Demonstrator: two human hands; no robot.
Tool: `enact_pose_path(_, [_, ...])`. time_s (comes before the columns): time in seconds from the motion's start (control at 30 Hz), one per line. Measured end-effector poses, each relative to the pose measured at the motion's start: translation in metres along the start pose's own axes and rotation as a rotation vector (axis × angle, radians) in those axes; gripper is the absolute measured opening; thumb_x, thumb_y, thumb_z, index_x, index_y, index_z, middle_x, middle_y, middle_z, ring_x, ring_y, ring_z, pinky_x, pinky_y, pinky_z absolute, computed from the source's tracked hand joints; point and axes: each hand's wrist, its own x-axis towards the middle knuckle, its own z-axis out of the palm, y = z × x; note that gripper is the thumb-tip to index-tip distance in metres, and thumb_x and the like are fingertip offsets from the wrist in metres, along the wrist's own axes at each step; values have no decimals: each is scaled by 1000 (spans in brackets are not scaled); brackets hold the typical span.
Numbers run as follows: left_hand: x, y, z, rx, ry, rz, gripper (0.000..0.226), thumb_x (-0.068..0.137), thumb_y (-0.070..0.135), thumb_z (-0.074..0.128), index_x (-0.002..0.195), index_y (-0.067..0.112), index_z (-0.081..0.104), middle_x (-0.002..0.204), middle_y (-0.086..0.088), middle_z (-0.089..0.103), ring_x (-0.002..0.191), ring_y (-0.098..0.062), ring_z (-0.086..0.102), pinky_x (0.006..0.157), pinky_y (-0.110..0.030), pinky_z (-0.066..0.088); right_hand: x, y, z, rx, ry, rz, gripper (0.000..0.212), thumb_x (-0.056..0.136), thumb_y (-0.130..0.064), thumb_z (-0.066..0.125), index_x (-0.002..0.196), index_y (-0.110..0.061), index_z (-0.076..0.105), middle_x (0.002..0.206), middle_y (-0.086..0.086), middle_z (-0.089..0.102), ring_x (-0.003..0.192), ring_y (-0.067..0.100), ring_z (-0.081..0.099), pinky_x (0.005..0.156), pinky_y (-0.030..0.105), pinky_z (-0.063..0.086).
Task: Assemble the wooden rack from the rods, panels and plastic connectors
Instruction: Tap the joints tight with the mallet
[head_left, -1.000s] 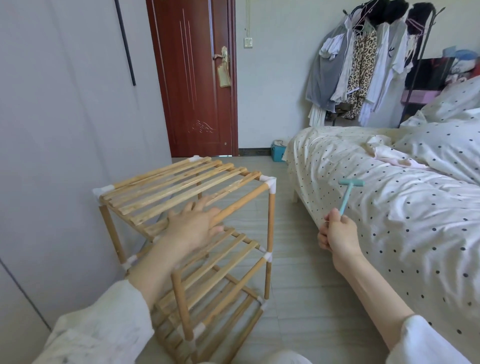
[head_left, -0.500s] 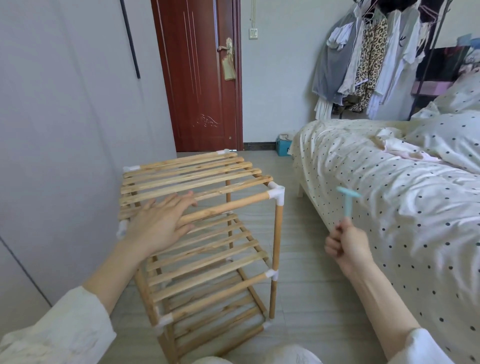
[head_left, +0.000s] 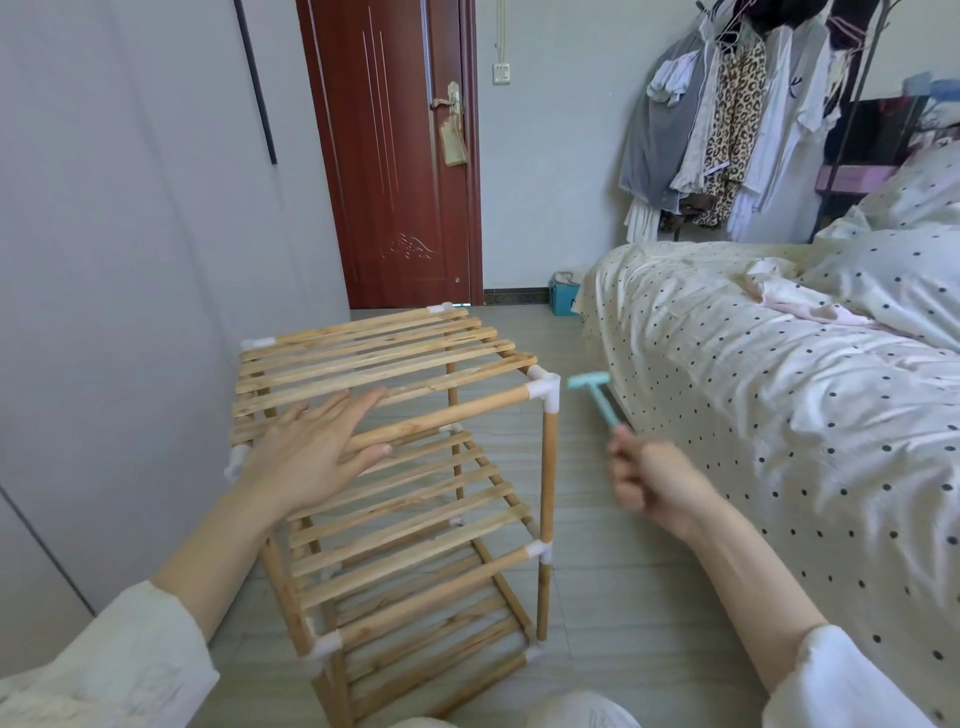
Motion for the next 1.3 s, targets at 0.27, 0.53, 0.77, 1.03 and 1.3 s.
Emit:
enact_pose_path(0.27, [0, -2, 5, 22, 21, 31, 98, 64, 79, -20, 149, 34, 0, 156, 10, 14, 144, -10, 13, 114, -35, 16, -9, 8, 18, -166, -66, -83, 34, 103, -25, 31, 72, -15, 41, 44, -7, 31, 34, 9, 27, 37, 19, 21])
enact_pose_path(0.53, [2, -13, 11, 33, 11, 111, 88, 68, 75, -27, 142, 48, 11, 151, 23, -2, 140, -3, 1, 118, -35, 8, 1, 16, -1, 66, 260, -69, 30, 101, -24, 32, 72, -18, 38, 47, -6, 32, 30, 8, 27, 33, 14, 22])
enact_pose_path(0.77, [-2, -30, 24, -167, 209, -8, 39, 97, 16, 45, 135, 25, 48, 148, 16, 27, 142, -7, 14, 115, -37, 4, -4, 15, 6, 3, 198, -86, 30, 101, -26, 32, 75, -16, 40, 43, -8, 31, 32, 7, 28, 35, 17, 23])
enact_pose_path(1.03, [-6, -16, 27, -400, 340, -429, 48, 88, -5, 42, 133, 10, 47, 150, -7, 34, 144, -26, 14, 116, -51, 0, -15, 24, 4, -83, 199, -127, 28, 101, -23, 32, 75, -14, 39, 41, -9, 30, 35, 10, 27, 46, 26, 22])
enact_pose_path(1.3, [31, 102, 14, -262, 219, -176, 59, 93, 59, 27, 136, 22, 42, 151, 4, 30, 141, -13, 21, 115, -45, 5, -15, 31, 14, -56, 143, -141, 31, 102, -23, 33, 73, -14, 39, 39, -10, 28, 34, 9, 26, 41, 21, 21])
